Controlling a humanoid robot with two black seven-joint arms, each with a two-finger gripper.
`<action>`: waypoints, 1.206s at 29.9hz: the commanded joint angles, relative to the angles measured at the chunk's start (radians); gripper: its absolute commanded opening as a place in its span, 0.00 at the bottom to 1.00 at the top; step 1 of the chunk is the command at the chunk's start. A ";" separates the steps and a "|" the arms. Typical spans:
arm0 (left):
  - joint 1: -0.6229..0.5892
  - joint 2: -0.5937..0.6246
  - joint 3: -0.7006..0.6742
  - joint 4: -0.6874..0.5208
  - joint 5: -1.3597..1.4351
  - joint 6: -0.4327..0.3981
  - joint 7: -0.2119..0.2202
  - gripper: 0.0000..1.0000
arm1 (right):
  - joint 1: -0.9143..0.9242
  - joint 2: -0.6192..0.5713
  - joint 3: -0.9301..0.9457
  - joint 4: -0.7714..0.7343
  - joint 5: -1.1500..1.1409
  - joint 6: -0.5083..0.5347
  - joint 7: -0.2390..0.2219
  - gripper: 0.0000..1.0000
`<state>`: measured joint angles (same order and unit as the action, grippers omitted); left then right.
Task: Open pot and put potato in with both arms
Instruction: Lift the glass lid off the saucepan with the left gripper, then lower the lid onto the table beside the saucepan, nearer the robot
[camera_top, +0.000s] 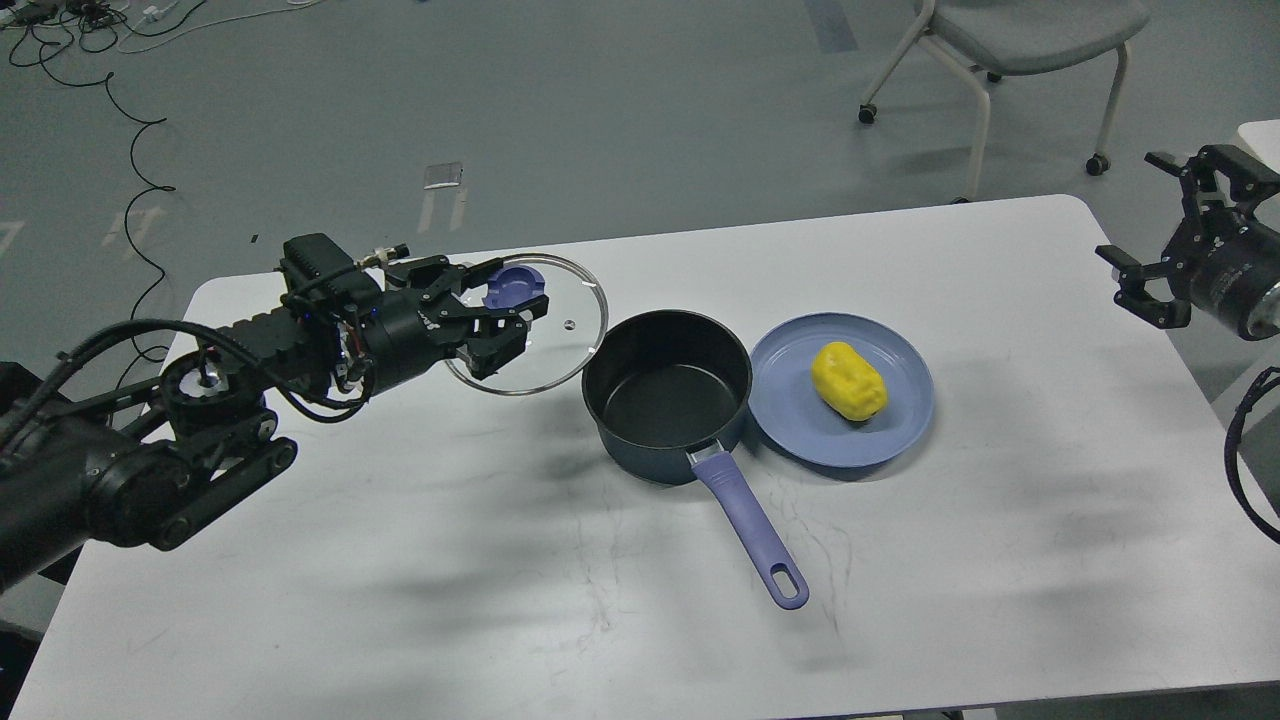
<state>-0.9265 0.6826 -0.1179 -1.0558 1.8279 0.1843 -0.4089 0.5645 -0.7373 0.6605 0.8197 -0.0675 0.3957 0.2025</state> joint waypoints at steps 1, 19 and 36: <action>0.041 0.055 0.000 0.000 0.001 0.006 -0.001 0.58 | 0.001 0.001 -0.001 -0.001 0.000 0.000 0.000 1.00; 0.213 0.046 0.000 0.043 -0.048 0.093 0.005 0.62 | 0.001 0.002 -0.033 0.004 0.000 0.002 0.000 1.00; 0.232 0.002 0.001 0.119 -0.055 0.093 0.005 0.66 | 0.003 0.002 -0.032 0.022 0.000 0.002 0.000 1.00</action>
<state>-0.6952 0.6901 -0.1164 -0.9437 1.7733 0.2777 -0.4018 0.5661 -0.7356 0.6296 0.8410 -0.0664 0.3973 0.2025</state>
